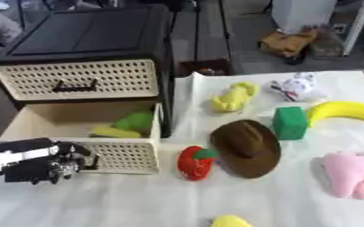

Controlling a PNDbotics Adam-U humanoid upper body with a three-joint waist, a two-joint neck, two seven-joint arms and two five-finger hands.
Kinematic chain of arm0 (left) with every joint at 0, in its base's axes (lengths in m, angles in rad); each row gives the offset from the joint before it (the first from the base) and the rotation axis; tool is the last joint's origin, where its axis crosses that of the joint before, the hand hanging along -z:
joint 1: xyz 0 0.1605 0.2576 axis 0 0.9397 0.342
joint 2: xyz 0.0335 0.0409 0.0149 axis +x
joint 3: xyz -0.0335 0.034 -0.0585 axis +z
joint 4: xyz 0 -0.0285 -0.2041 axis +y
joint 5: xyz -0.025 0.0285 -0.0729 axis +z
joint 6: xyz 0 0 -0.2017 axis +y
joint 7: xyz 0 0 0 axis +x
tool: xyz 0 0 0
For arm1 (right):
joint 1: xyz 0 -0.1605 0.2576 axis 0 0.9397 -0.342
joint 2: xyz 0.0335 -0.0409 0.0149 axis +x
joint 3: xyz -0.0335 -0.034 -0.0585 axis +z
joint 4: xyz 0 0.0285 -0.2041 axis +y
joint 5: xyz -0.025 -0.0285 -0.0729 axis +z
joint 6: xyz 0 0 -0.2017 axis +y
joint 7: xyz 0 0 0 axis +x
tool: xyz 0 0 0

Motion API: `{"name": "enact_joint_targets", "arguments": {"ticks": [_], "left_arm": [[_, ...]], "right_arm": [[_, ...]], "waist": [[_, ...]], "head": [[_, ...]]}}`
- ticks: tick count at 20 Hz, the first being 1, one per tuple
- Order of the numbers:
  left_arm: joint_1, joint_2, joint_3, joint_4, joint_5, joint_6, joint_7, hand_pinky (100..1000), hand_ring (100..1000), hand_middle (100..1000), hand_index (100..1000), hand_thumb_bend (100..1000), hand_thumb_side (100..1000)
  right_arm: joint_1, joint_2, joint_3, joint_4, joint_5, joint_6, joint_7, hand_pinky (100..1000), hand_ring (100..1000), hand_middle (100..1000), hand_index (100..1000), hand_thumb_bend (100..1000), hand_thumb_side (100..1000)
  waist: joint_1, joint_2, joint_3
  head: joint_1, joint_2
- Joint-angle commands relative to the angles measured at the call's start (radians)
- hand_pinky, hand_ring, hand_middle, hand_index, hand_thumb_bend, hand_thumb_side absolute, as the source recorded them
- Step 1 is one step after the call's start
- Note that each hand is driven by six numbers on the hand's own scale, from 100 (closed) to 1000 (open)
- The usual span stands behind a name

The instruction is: Pick up objects from table and place into drawer.

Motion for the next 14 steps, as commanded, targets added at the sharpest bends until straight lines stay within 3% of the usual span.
{"name": "enact_joint_targets", "arguments": {"ticks": [1, 14], "left_arm": [[-0.02, 0.015, 0.001, -0.027, 0.02, 0.003, -0.022, 329, 501, 774, 1000, 100, 1000], [-0.044, -0.001, 0.035, 0.044, -0.046, -0.015, 0.043, 339, 508, 800, 1000, 100, 1000]], "right_arm": [[-0.004, -0.013, -0.013, -0.015, -0.005, -0.001, -0.008, 737, 947, 589, 790, 240, 1000], [-0.005, -0.003, -0.012, -0.015, -0.003, 0.004, -0.003, 736, 948, 586, 788, 243, 1000]], "waist": [[-0.001, -0.014, -0.001], [-0.001, -0.009, -0.006]], "head": [[0.001, -0.011], [0.003, -0.022]]}}
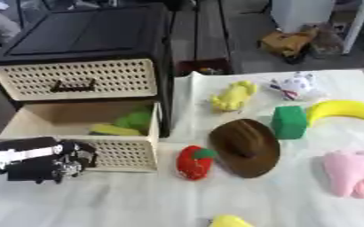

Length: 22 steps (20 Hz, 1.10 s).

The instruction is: Pick up objects from table and place into drawer.

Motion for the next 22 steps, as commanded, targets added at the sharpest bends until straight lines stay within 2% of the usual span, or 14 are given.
{"name": "enact_joint_targets", "arguments": {"ticks": [1, 7, 13, 22], "left_arm": [[-0.023, 0.01, 0.026, 0.02, -0.013, -0.008, 0.029, 343, 509, 802, 1000, 100, 1000], [-0.035, -0.001, 0.031, 0.057, -0.019, -0.031, 0.053, 351, 514, 808, 1000, 100, 1000], [-0.046, -0.009, 0.024, 0.056, 0.03, -0.056, 0.047, 351, 513, 802, 1000, 100, 1000], [-0.062, -0.02, 0.033, 0.085, -0.003, -0.069, 0.071, 354, 514, 816, 1000, 100, 1000]], "right_arm": [[-0.004, -0.009, -0.012, -0.015, -0.002, -0.004, -0.005, 736, 948, 584, 787, 244, 1000], [-0.006, -0.006, -0.012, -0.015, -0.003, -0.004, -0.007, 737, 951, 582, 788, 240, 1000], [-0.005, 0.001, -0.015, -0.015, -0.005, -0.003, -0.006, 739, 954, 582, 788, 236, 1000], [-0.008, 0.002, -0.012, -0.015, -0.008, -0.002, 0.0, 738, 955, 581, 786, 236, 1000]], "waist": [[-0.003, -0.014, -0.002], [-0.004, -0.011, -0.004], [-0.003, -0.007, -0.01], [-0.001, -0.005, -0.015]], "head": [[0.004, -0.015], [0.008, -0.021], [0.008, -0.028], [0.008, -0.033]]}}
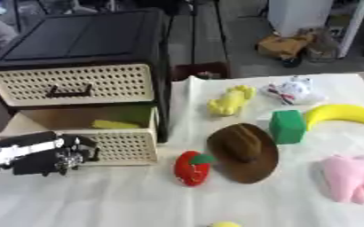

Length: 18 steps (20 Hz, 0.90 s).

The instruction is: Pick up objects from table and place into drawer.

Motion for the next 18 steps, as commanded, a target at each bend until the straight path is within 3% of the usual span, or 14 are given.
{"name": "enact_joint_targets", "arguments": {"ticks": [1, 18], "left_arm": [[-0.028, 0.008, 0.023, 0.011, -0.011, -0.002, 0.017, 355, 514, 817, 1000, 100, 1000], [-0.084, -0.041, 0.068, 0.167, -0.05, -0.035, 0.106, 367, 517, 834, 1000, 100, 1000]], "right_arm": [[-0.007, -0.011, -0.011, -0.015, -0.007, -0.005, -0.001, 738, 955, 581, 786, 236, 1000], [-0.014, -0.004, -0.006, -0.015, -0.01, -0.001, 0.01, 740, 959, 581, 785, 237, 1000]], "waist": [[-0.001, -0.013, -0.004], [0.004, -0.001, -0.024]], "head": [[0.003, -0.014], [0.005, -0.02]]}}
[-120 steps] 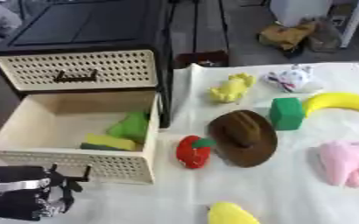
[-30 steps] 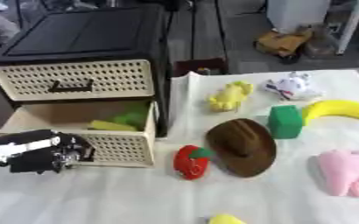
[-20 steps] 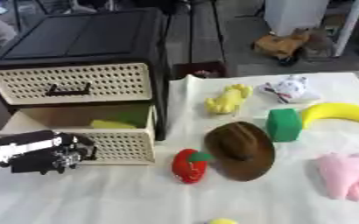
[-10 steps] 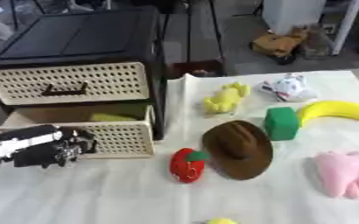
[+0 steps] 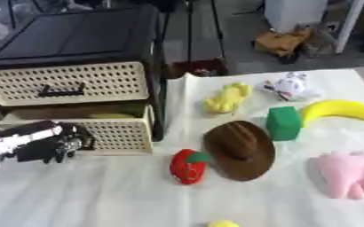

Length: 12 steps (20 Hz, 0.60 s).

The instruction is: Pick up objects from table and place into drawer.

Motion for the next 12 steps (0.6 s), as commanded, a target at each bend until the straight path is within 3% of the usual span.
{"name": "enact_joint_targets", "arguments": {"ticks": [1, 12], "left_arm": [[-0.021, 0.01, 0.02, 0.025, -0.018, -0.008, 0.02, 368, 517, 835, 1000, 100, 1000], [-0.047, -0.02, 0.046, 0.095, -0.004, -0.016, 0.081, 363, 518, 870, 1000, 100, 1000]], "right_arm": [[-0.006, -0.013, -0.007, -0.015, -0.006, -0.006, 0.0, 740, 960, 581, 785, 238, 1000], [-0.006, -0.007, -0.009, -0.015, -0.006, -0.003, 0.001, 742, 963, 582, 784, 239, 1000]], "waist": [[-0.005, -0.015, -0.003], [-0.003, -0.013, -0.011]], "head": [[0.005, -0.012], [0.008, -0.014]]}}
